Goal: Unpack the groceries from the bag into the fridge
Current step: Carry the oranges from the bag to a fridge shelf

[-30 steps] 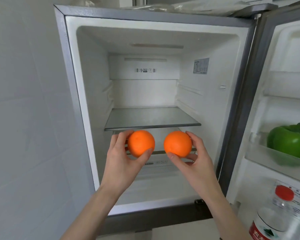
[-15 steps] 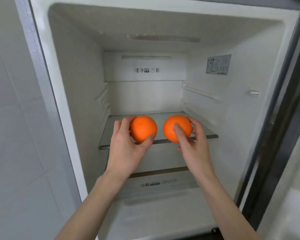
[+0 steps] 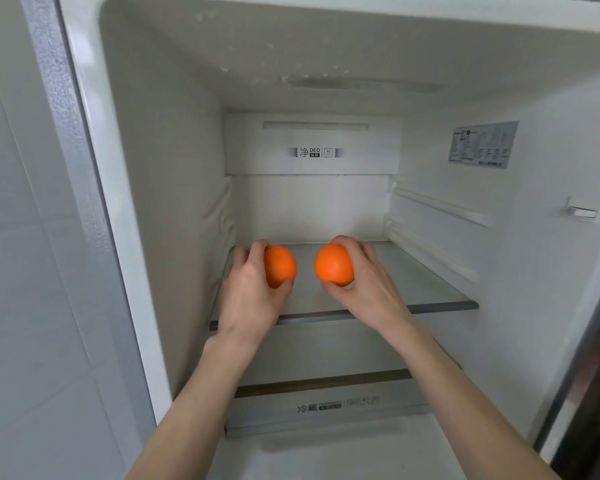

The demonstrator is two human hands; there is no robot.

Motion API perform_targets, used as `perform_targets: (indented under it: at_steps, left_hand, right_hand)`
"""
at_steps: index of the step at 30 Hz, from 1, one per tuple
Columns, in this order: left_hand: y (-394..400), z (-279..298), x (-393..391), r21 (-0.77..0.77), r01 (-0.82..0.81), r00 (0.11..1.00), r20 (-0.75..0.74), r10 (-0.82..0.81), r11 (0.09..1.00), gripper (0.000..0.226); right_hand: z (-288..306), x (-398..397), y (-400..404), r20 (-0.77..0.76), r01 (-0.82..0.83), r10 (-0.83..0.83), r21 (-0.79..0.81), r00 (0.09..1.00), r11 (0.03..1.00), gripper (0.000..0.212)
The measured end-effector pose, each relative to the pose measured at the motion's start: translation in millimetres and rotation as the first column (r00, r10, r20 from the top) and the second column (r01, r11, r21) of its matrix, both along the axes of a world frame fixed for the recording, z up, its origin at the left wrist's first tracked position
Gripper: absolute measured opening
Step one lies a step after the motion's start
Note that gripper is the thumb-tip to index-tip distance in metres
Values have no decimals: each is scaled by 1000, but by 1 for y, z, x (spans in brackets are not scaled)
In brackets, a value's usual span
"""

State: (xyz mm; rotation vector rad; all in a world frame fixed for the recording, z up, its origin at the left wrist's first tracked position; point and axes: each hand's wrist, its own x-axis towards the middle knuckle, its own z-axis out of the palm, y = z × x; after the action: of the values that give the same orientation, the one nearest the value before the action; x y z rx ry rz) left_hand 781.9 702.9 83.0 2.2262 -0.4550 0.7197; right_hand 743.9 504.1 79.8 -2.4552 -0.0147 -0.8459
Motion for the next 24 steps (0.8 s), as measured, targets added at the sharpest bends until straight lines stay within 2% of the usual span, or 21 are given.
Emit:
perform_targets:
  at_steps: [4, 6, 10, 14, 18, 22, 24]
  left_hand:
    - [-3, -2, 6, 43, -19, 999, -28, 20, 999, 68]
    - [-4, -2, 10, 46, -30, 998, -49, 32, 999, 69]
    - [-8, -3, 14, 6, -30, 995, -97, 31, 1000, 73]
    - [-9, -3, 12, -91, -39, 988, -153, 25, 995, 69]
    - [-8, 1, 8, -178, 61, 980, -178, -93, 982, 62]
    - [-7, 7, 2, -158, 63, 983, -163, -89, 986, 73]
    - [-6, 7, 3, -133, 50, 983, -169, -73, 990, 70]
  right_hand:
    - [-3, 3, -2, 15, -11, 10, 38, 1000, 999, 45]
    - [-5, 6, -4, 23, -46, 45, 77, 999, 996, 53]
    - [-8, 12, -8, 9, -63, 63, 217, 998, 974, 83]
    - [-9, 15, -10, -35, -38, 46, 191, 998, 981, 82]
    - [-10, 15, -11, -32, -36, 42, 155, 999, 987, 79]
    - [-10, 15, -11, -21, -41, 45, 159, 999, 986, 76]
    - [-8, 16, -11, -25, -58, 63, 182, 998, 982, 77]
